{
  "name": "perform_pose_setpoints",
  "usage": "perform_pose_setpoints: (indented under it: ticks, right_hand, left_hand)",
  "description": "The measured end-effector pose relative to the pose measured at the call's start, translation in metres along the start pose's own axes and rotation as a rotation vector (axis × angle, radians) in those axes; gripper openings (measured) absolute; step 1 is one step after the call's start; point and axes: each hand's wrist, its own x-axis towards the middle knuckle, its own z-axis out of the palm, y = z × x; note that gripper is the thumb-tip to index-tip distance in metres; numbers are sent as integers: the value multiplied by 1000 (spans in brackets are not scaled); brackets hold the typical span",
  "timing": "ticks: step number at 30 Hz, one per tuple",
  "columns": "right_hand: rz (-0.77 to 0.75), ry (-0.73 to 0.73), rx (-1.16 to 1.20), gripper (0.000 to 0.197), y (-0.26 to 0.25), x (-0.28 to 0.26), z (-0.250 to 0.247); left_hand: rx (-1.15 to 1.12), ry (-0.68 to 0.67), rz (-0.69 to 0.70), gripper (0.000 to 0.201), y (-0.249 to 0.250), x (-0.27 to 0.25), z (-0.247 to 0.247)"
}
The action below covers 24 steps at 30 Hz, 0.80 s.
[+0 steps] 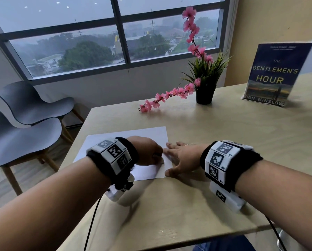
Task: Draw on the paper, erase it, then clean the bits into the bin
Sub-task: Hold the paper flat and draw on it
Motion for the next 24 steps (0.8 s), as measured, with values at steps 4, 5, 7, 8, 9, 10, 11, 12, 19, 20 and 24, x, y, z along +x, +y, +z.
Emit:
perform_pose_setpoints:
  ticks: [4, 5, 7, 8, 9, 10, 11, 12, 19, 20, 24]
  right_hand:
    - [-7, 8, 6, 91, 0, 0, 0]
    - [-11, 16, 11, 92, -1, -1, -1]
    - [-31, 43, 1, 92, -2, -4, -3]
    - [-45, 61, -7, 91, -1, -6, -5]
    - [-58, 76, -9, 91, -1, -10, -6]
    - [-68, 85, -3, 90, 0, -14, -8]
    - [-75, 84, 4, 89, 1, -18, -9]
    - [-81, 75, 3, 88, 2, -23, -9]
    - [-36, -47, -65, 58, 14, -57, -17]
    - [-23, -52, -53, 53, 14, -61, -20]
    - [-23, 25, 59, 44, 7, -58, -37]
  left_hand:
    - [20, -74, 71, 31, 4, -10, 8]
    - [-4, -90, 66, 31, 2, -14, 8]
    - [-79, -66, 16, 33, -8, -19, 9]
    - [-128, -22, -18, 34, -15, -21, 10]
    - [-189, 36, -50, 34, -23, -23, 10]
    - [-251, 87, -77, 34, -32, -26, 11]
    - [-304, 125, -96, 32, -40, -29, 12]
    - [-341, 140, -113, 28, -46, -34, 13]
    - [-446, 63, -154, 15, -61, -49, 28]
    - [-463, 55, -144, 16, -59, -49, 30]
    - [-483, 68, -126, 20, -50, -49, 34]
